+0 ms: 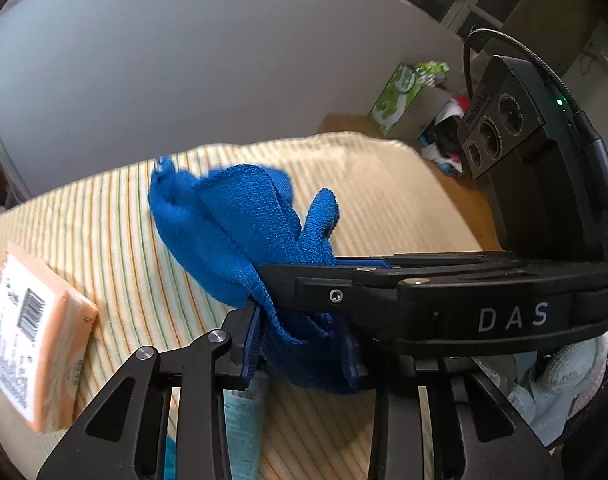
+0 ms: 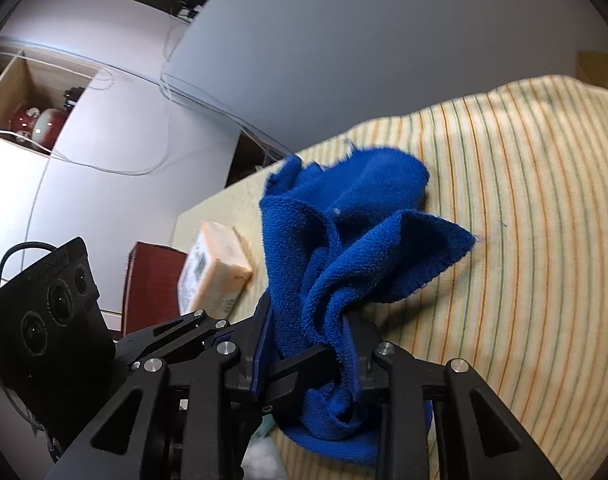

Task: Organize soft objects
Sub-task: 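Lift the blue towel and carry it over the red-brown box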

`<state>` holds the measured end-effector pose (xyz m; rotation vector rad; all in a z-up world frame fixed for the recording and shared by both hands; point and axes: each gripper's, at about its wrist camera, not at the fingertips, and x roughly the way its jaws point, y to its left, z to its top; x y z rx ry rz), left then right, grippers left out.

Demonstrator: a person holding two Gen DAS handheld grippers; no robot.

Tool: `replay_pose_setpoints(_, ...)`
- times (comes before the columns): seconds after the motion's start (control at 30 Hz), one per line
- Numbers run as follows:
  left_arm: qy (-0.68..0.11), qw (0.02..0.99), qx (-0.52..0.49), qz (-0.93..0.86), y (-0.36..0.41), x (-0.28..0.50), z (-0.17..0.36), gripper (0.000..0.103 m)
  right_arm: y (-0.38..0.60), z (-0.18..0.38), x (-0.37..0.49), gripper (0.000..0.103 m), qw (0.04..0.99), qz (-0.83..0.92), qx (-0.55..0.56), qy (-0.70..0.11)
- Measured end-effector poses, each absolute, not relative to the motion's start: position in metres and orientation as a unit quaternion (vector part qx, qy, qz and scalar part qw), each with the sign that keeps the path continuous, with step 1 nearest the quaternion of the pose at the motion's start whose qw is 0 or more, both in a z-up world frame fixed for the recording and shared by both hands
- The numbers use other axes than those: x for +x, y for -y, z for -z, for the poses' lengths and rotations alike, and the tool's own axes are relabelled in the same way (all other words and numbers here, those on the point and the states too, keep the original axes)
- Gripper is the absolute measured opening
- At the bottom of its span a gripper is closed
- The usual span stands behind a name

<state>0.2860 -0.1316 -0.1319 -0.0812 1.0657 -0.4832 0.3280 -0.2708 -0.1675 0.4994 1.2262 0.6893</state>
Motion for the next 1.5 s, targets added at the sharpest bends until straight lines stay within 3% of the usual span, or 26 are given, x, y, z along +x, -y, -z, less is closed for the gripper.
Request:
replay_pose_setpoints(0.47,-0.401,0.882,-0.046,0.243,0.091,0.224,0.034,0.026,0.260,0.052,0.283,0.028,0.783,-0.340,0.190,-0.486)
replay_pose_setpoints(0.83,-0.330,0.919,-0.064,0.204,0.006,0.161,-0.028,0.026,0.175,-0.032,0.241,0.028,0.792,-0.398,0.135,-0.442)
replay_pose_setpoints(1.1,-0.310,0.937,-0.077,0.144,-0.077,0.113,-0.043,0.026,0.072,-0.053,0.211,0.028,0.771,-0.457,0.097,-0.433)
replay_pose_setpoints(1.5,-0.316,0.940,-0.117,0.057,-0.194,0.064,-0.029,0.026,-0.073,-0.038,0.172,0.028,0.723,-0.519,0.056,-0.452)
